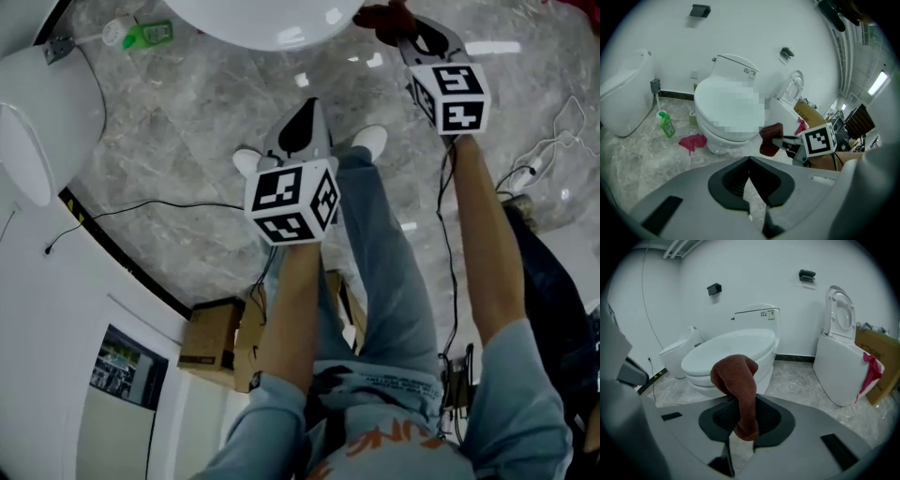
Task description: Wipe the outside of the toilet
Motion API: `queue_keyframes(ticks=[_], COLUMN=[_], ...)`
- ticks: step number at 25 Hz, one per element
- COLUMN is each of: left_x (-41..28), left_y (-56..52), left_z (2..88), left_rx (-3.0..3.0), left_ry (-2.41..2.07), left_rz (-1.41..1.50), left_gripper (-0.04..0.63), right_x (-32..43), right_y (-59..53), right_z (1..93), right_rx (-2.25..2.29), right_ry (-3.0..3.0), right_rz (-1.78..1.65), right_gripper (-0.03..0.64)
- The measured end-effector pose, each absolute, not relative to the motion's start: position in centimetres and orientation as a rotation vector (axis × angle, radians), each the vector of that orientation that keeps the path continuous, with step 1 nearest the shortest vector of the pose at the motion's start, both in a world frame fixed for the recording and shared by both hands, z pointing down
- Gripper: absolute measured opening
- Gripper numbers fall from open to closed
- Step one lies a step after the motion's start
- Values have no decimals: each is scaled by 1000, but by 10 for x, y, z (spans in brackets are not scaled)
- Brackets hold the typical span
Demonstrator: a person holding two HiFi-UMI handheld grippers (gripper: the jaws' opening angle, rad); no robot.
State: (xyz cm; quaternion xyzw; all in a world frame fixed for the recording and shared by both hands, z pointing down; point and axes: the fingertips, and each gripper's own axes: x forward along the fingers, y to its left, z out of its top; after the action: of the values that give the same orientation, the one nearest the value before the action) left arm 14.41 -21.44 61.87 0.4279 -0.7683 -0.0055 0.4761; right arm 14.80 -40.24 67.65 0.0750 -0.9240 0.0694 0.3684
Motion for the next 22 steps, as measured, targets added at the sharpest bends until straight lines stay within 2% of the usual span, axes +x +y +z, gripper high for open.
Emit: queue_keyframes(ticks=[5, 10, 22], left_x=[119, 96, -5], left_y=[-172, -131, 1], left_z=[622, 619, 629], left_rx=[1032, 1037, 904], left_ry=[-1899, -1909, -1982], left_rz=[-38, -80, -202], left_gripper=[-5, -5, -5], right_x=[178, 171, 47], right_y=[-352, -291, -128], right_z=[672, 660, 679], right_rx=[248, 262, 86], right_ry=[-2345, -2348, -2351], right_rz=[221, 236, 207], right_gripper=[75, 75, 75])
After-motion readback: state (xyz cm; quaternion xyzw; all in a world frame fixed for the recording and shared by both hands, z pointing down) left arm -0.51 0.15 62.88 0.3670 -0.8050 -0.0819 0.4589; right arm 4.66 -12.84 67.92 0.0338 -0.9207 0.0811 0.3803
